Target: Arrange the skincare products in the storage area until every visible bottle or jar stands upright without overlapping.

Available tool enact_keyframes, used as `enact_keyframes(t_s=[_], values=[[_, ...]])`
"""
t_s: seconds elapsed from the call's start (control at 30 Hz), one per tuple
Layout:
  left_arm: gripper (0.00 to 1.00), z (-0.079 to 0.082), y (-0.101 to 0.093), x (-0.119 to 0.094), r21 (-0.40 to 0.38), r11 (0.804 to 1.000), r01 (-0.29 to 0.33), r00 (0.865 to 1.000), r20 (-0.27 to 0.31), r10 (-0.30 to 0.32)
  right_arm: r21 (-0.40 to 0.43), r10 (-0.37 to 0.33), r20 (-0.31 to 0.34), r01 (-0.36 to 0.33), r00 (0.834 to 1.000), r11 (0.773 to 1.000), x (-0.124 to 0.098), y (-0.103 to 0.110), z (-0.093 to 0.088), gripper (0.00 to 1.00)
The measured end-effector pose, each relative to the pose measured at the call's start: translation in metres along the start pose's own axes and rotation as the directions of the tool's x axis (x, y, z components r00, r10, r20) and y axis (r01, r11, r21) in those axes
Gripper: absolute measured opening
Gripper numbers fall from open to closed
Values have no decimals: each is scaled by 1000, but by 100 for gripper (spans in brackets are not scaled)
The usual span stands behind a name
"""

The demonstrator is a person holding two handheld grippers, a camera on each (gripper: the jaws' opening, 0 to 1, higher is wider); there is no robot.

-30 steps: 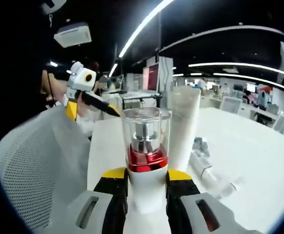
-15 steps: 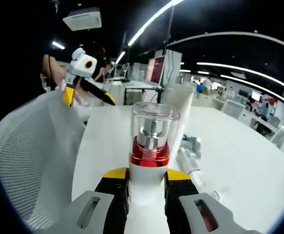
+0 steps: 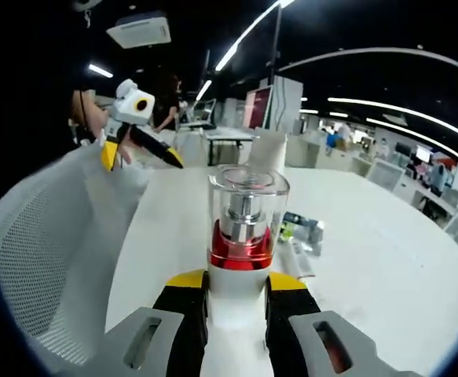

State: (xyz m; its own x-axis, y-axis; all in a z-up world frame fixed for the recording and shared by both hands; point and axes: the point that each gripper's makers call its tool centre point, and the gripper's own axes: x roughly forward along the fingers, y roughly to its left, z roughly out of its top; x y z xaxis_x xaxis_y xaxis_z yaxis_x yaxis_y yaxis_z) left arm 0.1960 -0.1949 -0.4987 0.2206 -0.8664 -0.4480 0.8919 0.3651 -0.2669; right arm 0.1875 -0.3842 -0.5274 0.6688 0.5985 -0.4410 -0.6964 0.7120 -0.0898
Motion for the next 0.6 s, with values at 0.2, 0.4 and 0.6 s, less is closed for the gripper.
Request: enact_keyframes(t_s=[0.2,0.4,0.6], values=[[86,0,1,0,-3,1000,-4,1000,-2,4,-19,41,-8,-41,999,999,3,-5,1,19],[86,-1,2,0,-7,1000,-8,1000,-2,8,-32,55,-5,-55,998,998,5,-10,0,19],[86,-1,4,1,-14,1000,-12,1000,-1,12,-40,55,-2,-55,998,998,7,-18,0,19]])
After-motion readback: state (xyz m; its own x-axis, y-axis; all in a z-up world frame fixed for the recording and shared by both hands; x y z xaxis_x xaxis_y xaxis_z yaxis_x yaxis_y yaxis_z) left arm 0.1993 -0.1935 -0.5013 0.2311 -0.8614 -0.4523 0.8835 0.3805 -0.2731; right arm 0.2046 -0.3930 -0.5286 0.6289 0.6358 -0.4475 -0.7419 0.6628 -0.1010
